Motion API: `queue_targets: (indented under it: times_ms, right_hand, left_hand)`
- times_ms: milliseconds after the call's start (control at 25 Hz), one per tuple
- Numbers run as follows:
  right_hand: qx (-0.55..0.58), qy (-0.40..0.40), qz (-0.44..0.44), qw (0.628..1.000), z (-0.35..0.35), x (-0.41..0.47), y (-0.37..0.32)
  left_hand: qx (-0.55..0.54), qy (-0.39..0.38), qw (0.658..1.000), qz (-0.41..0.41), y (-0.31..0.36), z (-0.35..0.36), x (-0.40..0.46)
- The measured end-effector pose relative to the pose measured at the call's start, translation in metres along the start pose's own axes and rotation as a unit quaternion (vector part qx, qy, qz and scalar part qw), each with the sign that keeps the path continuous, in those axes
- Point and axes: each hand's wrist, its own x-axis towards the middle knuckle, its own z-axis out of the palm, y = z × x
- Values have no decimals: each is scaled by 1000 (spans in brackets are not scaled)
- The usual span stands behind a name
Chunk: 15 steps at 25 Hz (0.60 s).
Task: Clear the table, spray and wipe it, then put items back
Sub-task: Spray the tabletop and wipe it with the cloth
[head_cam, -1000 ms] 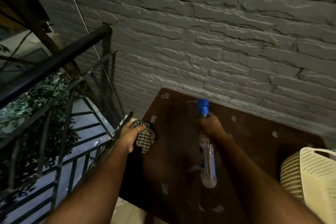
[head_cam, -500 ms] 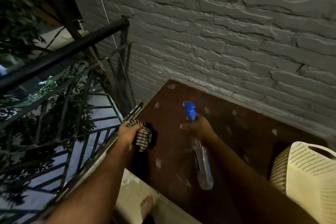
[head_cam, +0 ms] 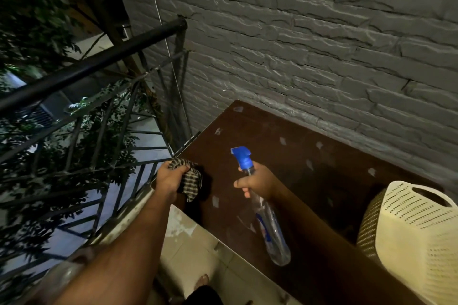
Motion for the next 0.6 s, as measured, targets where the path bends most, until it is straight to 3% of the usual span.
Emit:
queue_targets:
  times_ms: [240, 600]
  right_hand:
    - [-13, -7, -11, 1000, 29, 3, 1]
    - [1, -62, -1, 998, 88, -13, 7]
  left_hand:
    - [14, 34, 999, -14, -11, -38, 3]
    - [44, 25, 999, -9, -32, -93, 4]
